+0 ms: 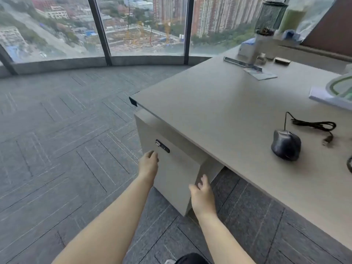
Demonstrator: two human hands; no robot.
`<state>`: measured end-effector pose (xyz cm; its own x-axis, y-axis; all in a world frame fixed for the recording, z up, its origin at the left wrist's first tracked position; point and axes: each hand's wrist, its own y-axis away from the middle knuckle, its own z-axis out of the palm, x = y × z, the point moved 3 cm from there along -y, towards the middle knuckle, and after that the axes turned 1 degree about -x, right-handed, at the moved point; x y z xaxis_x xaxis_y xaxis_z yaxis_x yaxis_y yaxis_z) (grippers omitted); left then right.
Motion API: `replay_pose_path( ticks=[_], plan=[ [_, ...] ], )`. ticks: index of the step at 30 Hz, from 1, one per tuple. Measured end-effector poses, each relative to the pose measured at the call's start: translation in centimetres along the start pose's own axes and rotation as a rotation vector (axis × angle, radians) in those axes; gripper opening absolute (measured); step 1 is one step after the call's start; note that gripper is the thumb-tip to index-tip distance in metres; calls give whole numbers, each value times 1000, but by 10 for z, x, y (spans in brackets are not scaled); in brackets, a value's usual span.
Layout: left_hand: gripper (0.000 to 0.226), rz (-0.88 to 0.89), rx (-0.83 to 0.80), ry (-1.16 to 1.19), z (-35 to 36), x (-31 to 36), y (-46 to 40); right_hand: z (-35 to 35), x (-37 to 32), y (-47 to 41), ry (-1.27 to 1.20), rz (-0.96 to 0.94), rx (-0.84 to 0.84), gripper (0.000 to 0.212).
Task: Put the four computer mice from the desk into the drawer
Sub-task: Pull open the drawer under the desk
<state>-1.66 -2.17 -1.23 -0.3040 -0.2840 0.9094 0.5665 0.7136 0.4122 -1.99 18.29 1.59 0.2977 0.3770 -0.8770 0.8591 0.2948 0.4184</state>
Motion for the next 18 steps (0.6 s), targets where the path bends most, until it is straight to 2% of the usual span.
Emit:
replay_pose_path(
  ticks=[4,7,10,15,16,18],
  plan=[
    [21,-142,-2,183,20,10,-26,1,-2,-20,-46,-28,2,63],
    [27,-181,68,221,28,9,-48,4,2,-27,-58,-30,25,56],
    [21,-217,113,258,29,6,-61,4,1,-28,-40,-24,53,49],
    [24,-240,148,293,28,4,-69,4,5,-32,26,-5,42,57],
    [21,-233,153,289,27,4,-68,4,4,-30,53,-3,37,54],
    [12,-231,174,298,20,4,-60,4,3,-24,119,-46,39,36]
  ],
)
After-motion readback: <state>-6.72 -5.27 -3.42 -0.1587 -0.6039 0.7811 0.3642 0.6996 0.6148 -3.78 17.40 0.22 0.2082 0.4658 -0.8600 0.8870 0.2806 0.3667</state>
